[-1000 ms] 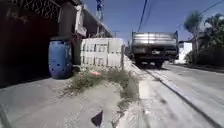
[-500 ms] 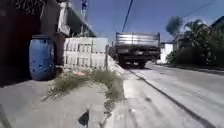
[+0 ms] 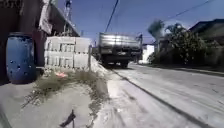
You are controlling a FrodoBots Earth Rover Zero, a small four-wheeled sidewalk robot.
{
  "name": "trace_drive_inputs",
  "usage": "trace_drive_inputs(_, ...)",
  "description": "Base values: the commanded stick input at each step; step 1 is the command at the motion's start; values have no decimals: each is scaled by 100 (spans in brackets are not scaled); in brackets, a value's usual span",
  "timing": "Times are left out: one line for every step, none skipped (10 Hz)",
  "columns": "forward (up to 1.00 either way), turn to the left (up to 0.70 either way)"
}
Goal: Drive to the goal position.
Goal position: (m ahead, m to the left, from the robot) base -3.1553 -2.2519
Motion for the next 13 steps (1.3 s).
trace_drive_inputs(0, -70)
trace_drive_inputs(0, -70)
trace_drive_inputs(0, -70)
trace_drive_inputs(0, -70)
trace_drive_inputs(0, -70)
trace_drive_inputs(0, -70)
trace_drive_inputs(0, -70)
trace_drive_inputs(0, -70)
trace_drive_inputs(0, -70)
trace_drive_inputs(0, -70)
trace_drive_inputs(0, -70)
trace_drive_inputs(0, -70)
trace_drive_inputs(0, -70)
